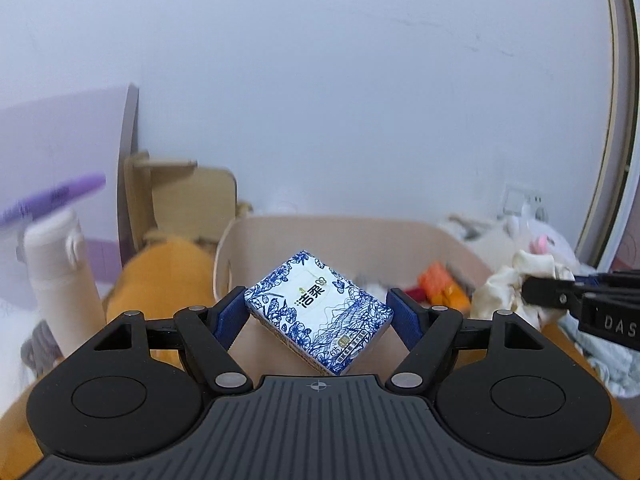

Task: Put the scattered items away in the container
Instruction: 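Lift both held items over the bin and open both tools to release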

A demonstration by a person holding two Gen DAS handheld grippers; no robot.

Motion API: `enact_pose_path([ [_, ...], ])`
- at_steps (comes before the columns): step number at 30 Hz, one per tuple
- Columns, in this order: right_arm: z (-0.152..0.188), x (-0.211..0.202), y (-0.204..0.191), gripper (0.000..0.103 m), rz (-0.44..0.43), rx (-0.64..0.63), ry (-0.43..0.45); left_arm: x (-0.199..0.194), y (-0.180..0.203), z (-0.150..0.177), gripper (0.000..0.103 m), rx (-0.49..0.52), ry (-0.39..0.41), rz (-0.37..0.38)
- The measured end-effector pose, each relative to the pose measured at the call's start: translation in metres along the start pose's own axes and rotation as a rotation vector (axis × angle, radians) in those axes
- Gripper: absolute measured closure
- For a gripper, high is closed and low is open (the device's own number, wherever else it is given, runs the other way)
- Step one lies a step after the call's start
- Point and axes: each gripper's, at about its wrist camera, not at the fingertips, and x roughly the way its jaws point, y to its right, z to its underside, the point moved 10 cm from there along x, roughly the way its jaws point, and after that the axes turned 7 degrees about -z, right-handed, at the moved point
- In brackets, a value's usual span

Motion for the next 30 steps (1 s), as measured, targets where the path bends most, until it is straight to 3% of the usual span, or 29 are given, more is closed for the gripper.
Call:
enact_pose_path([
  [8, -0.038, 0.006, 0.014, 0.094, 0.032, -0.007, 0.052, 0.020, 0.007, -0.039, 0.027, 0.028, 0.048, -0.018],
  [17, -0.069, 0.037, 0.035, 0.094, 0.054, 0.012, 0.066, 0.059, 0.018, -0.054, 0.027, 0.059, 0.015, -0.041],
  [21, -0.068, 0.061, 0.039, 0.094, 0.053, 0.015, 0.025, 0.081, 0.031, -0.048, 0.027, 0.091, -0.048, -0.006],
  [30, -0.034, 0.108, 0.046, 0.093, 0.075, 0.015, -0.094, 0.124, 0.045, -0.020, 0.027, 0.195, -0.146, -0.025],
])
